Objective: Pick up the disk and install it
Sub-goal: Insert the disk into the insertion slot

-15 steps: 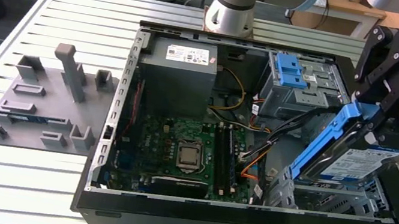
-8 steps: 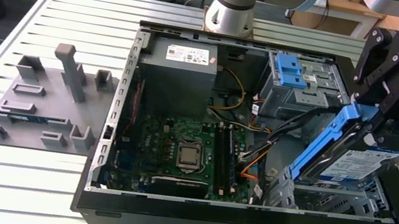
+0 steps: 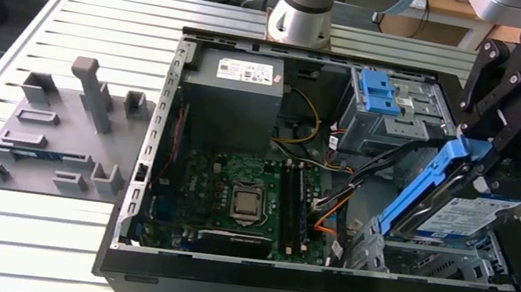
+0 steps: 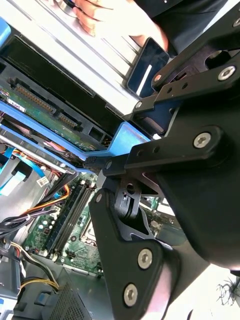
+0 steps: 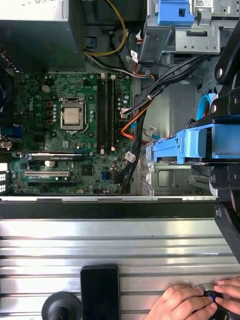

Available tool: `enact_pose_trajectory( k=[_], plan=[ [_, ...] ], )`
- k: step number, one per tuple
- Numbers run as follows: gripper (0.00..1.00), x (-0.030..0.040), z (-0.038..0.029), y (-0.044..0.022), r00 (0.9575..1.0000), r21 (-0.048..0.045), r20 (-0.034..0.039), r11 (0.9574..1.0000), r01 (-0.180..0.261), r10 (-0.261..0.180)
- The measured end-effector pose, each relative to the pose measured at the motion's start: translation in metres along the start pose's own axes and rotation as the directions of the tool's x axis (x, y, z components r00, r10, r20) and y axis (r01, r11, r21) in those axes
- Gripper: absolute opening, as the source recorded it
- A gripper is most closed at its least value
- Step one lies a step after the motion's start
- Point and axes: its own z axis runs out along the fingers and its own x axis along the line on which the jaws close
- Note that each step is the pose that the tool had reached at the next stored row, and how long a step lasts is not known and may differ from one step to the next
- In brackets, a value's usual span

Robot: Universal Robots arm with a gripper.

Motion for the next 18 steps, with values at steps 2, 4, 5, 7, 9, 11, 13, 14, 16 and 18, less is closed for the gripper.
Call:
enact_pose_trajectory(
  k=[2, 4, 5, 7, 9, 11, 13, 14, 16, 18],
  plan=[
    [0.36, 0.0002, 0.0008, 0.0000, 1.0000, 0.0000, 0.0001, 1.0000, 0.000, 0.000],
    [0.36, 0.0003, 0.0017, 0.0000, 1.0000, 0.0000, 0.0001, 1.0000, 0.000, 0.000],
    [0.36, 0.0004, 0.0021, 0.0000, 1.0000, 0.0000, 0.0001, 1.0000, 0.000, 0.000],
    [0.36, 0.0005, 0.0031, 0.0000, 1.0000, 0.0000, 0.0002, 1.0000, 0.000, 0.000],
    [0.36, 0.0007, 0.0041, 0.0000, 1.0000, 0.0000, 0.0000, 1.0000, 0.000, 0.000],
    [0.36, 0.0008, 0.0052, 0.0000, 1.0000, 0.0000, 0.0002, 1.0000, 0.000, 0.000],
    [0.36, 0.0010, 0.0065, 0.0001, 1.0000, 0.0000, 0.0002, 1.0000, 0.000, 0.000],
    [0.36, 0.0011, 0.0071, 0.0001, 1.0000, 0.0000, 0.0001, 1.0000, 0.000, 0.000],
    [0.36, 0.0013, 0.0084, 0.0001, 1.0000, 0.0000, 0.0001, 1.0000, 0.000, 0.000],
    [0.36, 0.0014, 0.0099, 0.0001, 1.0000, 0.0000, 0.0001, 1.0000, 0.000, 0.000]
  ],
)
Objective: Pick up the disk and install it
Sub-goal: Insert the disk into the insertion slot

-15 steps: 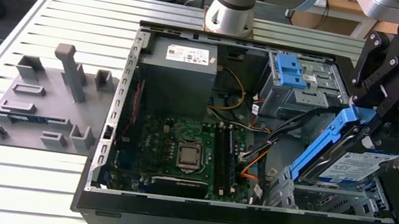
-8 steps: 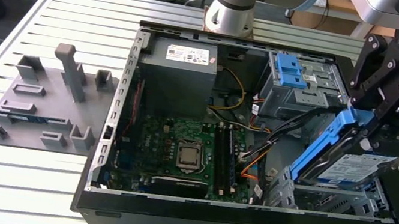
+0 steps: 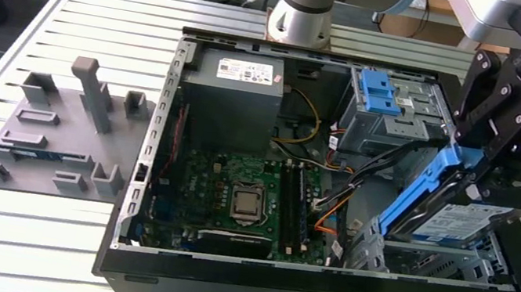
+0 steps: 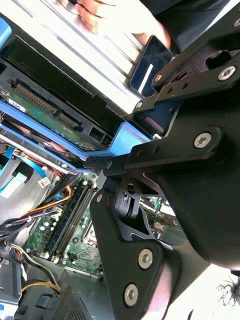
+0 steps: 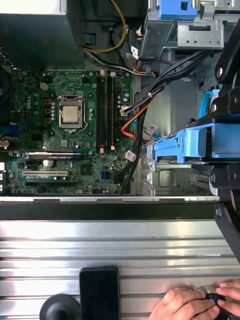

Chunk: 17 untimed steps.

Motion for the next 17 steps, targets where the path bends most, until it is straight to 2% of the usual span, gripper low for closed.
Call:
enact_pose_trajectory(
  k=[17],
  plan=[
    [0.36, 0.0007, 0.0118, 0.0002, 1.0000, 0.0000, 0.0000, 1.0000, 0.000, 0.000]
  ],
)
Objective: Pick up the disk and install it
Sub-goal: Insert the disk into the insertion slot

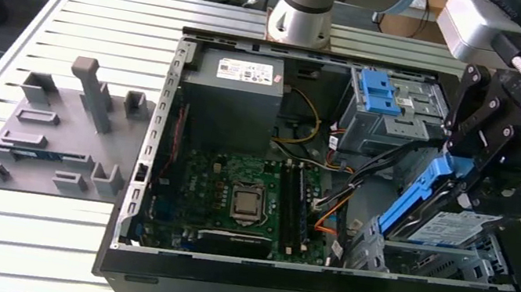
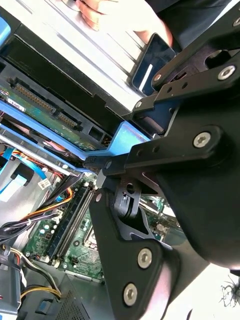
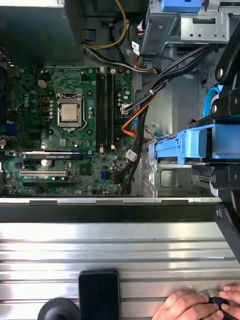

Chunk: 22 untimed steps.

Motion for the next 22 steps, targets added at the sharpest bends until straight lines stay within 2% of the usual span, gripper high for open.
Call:
enact_pose_trajectory(
  k=[22],
  plan=[
    [0.36, 0.0002, 0.0162, 0.0001, 1.0000, 0.0000, 0.0000, 1.0000, 0.000, 0.000]
  ],
)
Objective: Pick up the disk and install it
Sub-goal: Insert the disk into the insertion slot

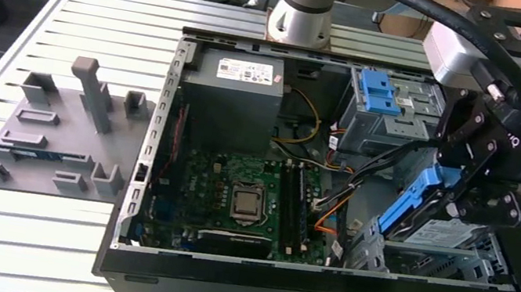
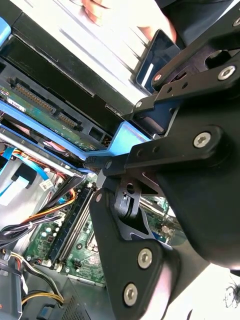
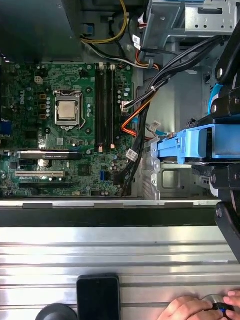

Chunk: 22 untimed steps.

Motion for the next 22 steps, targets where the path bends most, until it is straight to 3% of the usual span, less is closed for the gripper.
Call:
enact_pose_trajectory(
  k=[22],
  plan=[
    [0.36, 0.0003, 0.0231, 0.0000, 1.0000, 0.0000, 0.0000, 1.0000, 0.000, 0.000]
  ],
)
